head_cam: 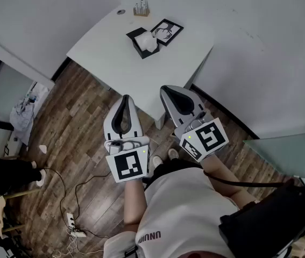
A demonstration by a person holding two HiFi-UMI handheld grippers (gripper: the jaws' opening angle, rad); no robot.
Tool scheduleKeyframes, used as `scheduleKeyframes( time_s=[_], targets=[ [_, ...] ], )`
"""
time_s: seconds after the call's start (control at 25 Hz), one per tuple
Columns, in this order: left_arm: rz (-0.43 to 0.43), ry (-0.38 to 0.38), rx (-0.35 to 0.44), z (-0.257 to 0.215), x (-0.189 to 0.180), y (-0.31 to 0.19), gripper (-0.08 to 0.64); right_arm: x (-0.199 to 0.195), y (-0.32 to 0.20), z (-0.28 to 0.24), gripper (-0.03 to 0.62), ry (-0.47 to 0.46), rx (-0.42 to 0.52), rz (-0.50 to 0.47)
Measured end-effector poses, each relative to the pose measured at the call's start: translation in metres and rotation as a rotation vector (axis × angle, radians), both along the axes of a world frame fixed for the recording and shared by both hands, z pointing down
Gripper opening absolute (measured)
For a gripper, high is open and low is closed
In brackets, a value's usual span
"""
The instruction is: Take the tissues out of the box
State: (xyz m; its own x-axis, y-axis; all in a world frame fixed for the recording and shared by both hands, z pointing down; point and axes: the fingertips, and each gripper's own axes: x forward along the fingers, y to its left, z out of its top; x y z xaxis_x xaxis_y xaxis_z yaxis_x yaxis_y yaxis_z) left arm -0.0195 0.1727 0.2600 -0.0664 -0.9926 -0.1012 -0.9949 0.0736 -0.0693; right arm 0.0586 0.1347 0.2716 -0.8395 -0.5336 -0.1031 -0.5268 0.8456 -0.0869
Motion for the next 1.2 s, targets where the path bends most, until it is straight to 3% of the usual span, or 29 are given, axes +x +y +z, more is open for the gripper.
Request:
scheduleKeyframes(
  time_s=[0.6,0.96,1.2],
  targets=[
    [0.016,-0.015,0.012,-0.001,-0.009,0.002,0.014,-0.005,0.002,0.001,0.018,-0.008,-0.007,0.018],
    [0.076,-0.055,0.068,-0.025,-0.029,-0.017,0.014,-0.014,-0.008,-0.016,0.018,0.029,0.076,0.062],
    [0.134,-0.086,0.069,-0.02,-0.032,-0.033,0.014,-0.014,-0.013,-0.014,0.02,0.02,0.075,0.097]
  ],
)
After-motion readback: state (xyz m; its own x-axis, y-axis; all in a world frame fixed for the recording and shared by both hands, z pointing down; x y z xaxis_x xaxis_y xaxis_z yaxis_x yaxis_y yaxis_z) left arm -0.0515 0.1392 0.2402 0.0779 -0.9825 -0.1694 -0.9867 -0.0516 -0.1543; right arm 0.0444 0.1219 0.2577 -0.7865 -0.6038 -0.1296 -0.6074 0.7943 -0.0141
